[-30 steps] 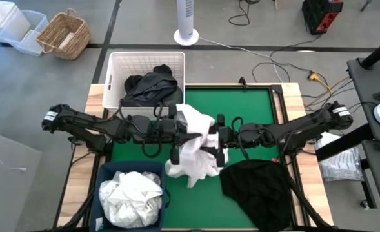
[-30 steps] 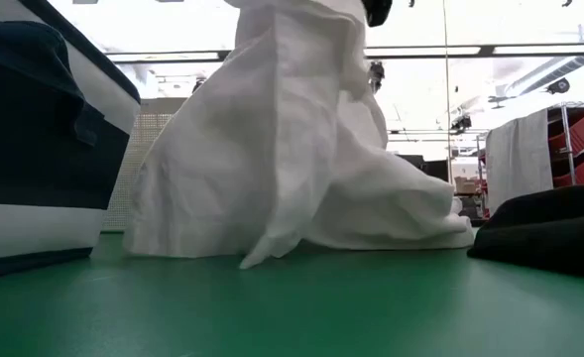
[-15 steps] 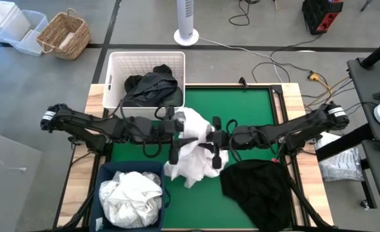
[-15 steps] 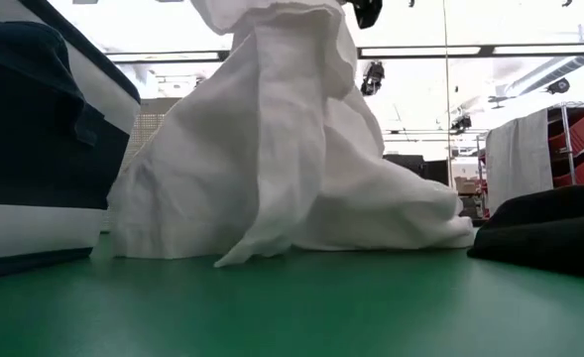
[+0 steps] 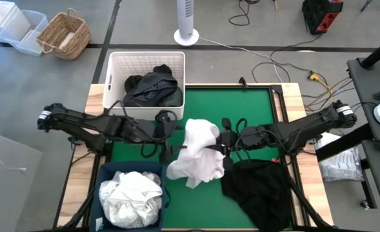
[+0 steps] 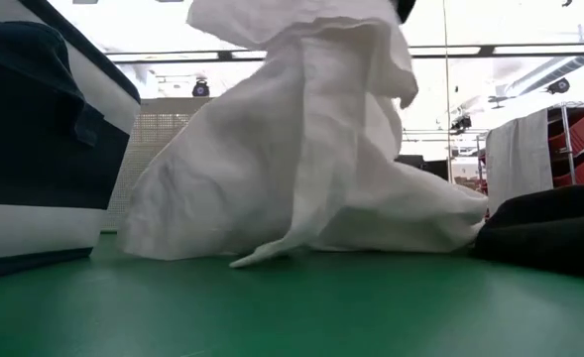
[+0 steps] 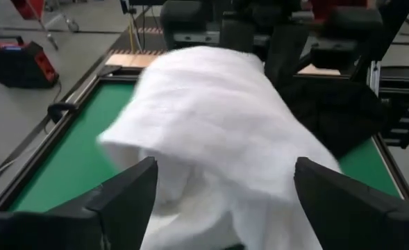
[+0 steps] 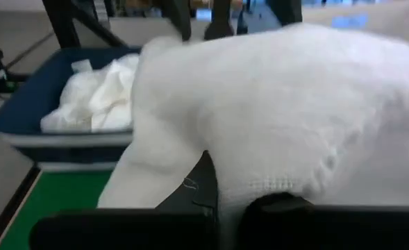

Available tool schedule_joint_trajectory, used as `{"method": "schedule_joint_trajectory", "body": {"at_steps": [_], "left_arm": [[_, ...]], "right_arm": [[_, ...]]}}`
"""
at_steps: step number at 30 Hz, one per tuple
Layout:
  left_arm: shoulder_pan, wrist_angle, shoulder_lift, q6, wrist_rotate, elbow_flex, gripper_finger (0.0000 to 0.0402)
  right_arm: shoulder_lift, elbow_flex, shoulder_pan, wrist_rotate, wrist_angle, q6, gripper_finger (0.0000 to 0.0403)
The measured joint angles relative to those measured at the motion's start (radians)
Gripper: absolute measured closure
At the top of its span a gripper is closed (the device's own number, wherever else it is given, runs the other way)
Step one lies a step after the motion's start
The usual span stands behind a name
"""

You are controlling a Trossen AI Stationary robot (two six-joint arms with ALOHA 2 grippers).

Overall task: Sort clothes
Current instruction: Put the white shirt into the blue bin

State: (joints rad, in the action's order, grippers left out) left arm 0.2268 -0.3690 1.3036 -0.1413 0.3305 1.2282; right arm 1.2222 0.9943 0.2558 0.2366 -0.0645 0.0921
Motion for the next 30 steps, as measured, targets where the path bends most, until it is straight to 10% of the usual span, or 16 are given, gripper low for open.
{"method": "schedule_joint_trajectory", "body": {"at_steps": [12, 30], "left_arm": [[0.062, 0.044, -0.007, -0.009, -0.02, -0.039, 0.0086], [0.146, 1.051, 0.112, 0.067, 0.066, -0.458, 0.0086]], "right_arm": [[-0.094, 0.0, 0.07, 0.01, 0.022, -0.002, 0.0392], [-0.067, 0.0, 0.096, 0.177, 0.018, -0.076, 0.0391]]}}
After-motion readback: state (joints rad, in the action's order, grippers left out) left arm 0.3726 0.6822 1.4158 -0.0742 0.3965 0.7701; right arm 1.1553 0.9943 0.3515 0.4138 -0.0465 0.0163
